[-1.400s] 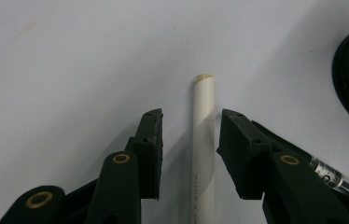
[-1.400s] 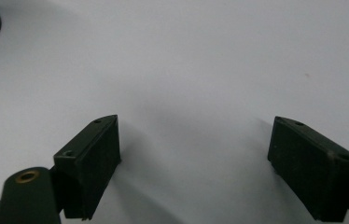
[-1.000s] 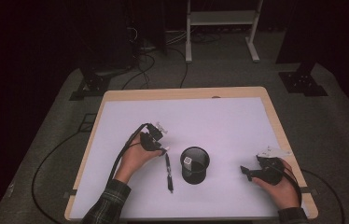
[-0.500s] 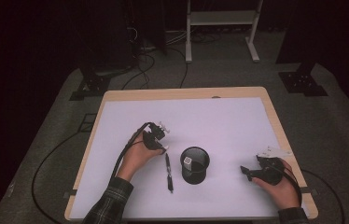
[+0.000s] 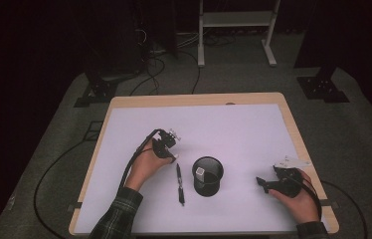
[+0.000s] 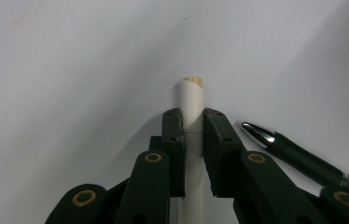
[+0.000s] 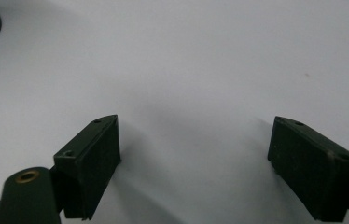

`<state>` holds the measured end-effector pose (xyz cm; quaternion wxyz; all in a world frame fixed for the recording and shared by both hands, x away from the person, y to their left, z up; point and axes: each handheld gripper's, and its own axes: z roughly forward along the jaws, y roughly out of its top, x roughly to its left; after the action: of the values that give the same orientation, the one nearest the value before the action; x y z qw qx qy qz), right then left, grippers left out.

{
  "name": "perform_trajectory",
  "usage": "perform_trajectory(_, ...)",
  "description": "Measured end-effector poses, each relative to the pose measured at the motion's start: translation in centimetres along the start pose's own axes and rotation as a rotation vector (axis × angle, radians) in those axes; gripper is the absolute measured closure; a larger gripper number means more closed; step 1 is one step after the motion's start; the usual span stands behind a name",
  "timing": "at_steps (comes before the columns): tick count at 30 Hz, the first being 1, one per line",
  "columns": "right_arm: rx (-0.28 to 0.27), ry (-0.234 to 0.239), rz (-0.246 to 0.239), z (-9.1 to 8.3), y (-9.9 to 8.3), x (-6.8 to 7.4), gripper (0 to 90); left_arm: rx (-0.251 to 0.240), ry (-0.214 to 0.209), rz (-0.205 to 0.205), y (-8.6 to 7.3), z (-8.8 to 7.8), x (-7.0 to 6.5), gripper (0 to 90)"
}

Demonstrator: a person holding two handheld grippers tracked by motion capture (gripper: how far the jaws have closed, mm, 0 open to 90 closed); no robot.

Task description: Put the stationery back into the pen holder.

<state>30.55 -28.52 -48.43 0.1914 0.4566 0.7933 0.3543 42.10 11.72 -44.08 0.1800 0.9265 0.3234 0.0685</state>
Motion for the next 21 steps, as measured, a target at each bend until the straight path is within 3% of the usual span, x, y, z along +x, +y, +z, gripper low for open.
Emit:
perform_trajectory(6, 0.0, -0.001, 0.0, 0.0, 0.0, 0.0, 15.9, -0.001, -0.021, -0.022, -0.3, -0.3, 0.3, 79.0)
perform_trajectory(15, 0.001, -0.002, 0.0, 0.0, 0.0, 0.0, 15.9, -0.079, -0.031, -0.057, -1.2, -1.9, 0.8, 79.0)
perform_trajectory(21, 0.0, -0.005, -0.002, 0.0, 0.0, 0.1, 15.9, -0.141, -0.063, -0.077, -1.6, -3.2, 0.5, 79.0)
